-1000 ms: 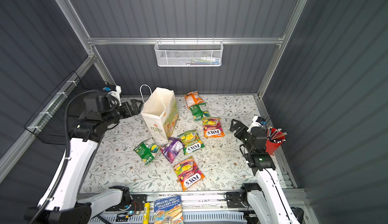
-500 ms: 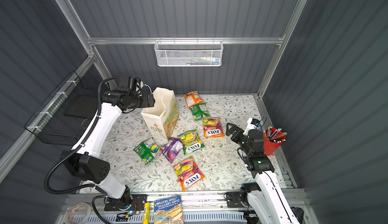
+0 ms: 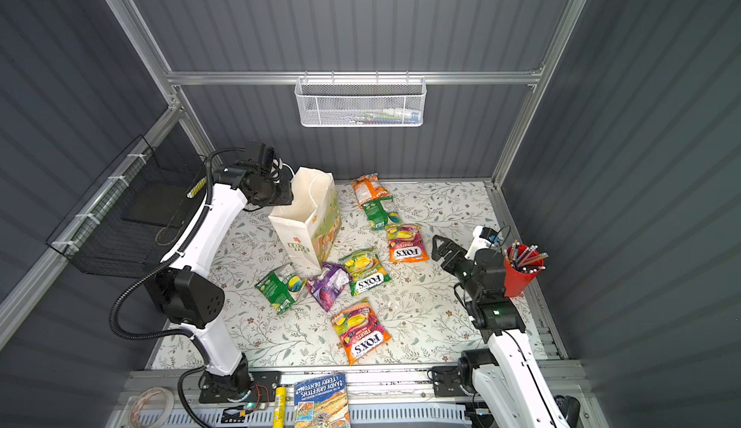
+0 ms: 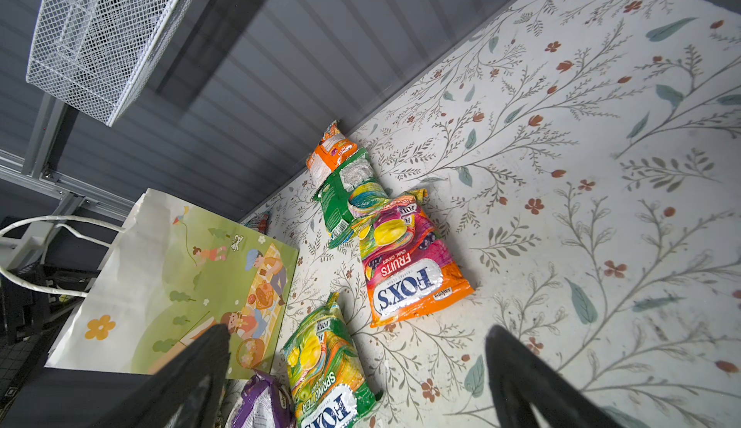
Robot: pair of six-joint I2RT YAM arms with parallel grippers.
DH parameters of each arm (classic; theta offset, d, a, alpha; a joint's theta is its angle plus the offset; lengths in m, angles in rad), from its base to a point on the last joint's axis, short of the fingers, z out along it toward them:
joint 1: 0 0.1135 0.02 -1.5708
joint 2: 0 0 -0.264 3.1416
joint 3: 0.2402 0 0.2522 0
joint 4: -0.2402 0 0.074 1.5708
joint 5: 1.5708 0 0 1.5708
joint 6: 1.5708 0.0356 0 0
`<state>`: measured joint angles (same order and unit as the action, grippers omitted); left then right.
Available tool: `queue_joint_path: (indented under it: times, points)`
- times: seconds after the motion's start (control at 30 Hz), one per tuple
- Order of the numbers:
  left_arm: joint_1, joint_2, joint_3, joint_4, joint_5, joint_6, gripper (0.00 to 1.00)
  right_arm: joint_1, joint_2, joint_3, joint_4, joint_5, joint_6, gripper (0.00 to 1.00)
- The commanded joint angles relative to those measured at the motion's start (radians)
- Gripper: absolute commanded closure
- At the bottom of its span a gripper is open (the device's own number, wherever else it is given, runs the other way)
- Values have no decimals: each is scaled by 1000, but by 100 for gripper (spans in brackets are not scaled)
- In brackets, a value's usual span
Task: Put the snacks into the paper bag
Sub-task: 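Reach the left gripper to the paper bag's rim while the right arm rises, then grasp the pink FOX'S Fruits packet with the right gripper while left holds bag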
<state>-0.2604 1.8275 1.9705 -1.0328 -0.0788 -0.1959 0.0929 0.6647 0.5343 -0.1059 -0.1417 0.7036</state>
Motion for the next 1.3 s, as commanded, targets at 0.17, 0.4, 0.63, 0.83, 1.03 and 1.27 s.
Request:
queue_joint_path:
  times: [0.17, 0.4, 0.63, 0.83, 1.03, 1.27]
  points:
    - [-5, -56, -47, 55, 172, -151, 98, 5, 62, -1, -52, 86, 16, 1]
    - [-10, -169, -214, 251, 269, -342, 100, 52, 298, 78, -114, 188, 28, 1]
    - [-16, -154, -229, 328, 288, -422, 100, 72, 565, 178, -80, 160, -30, 1]
    - [-44, -77, -169, 338, 289, -459, 100, 76, 766, 284, -69, 107, -81, 1]
    - [-100, 26, -32, 303, 268, -455, 100, 93, 962, 415, -93, 21, -100, 1]
    - [-120, 57, -6, 218, 221, -372, 100, 111, 1093, 511, -153, 12, -117, 1]
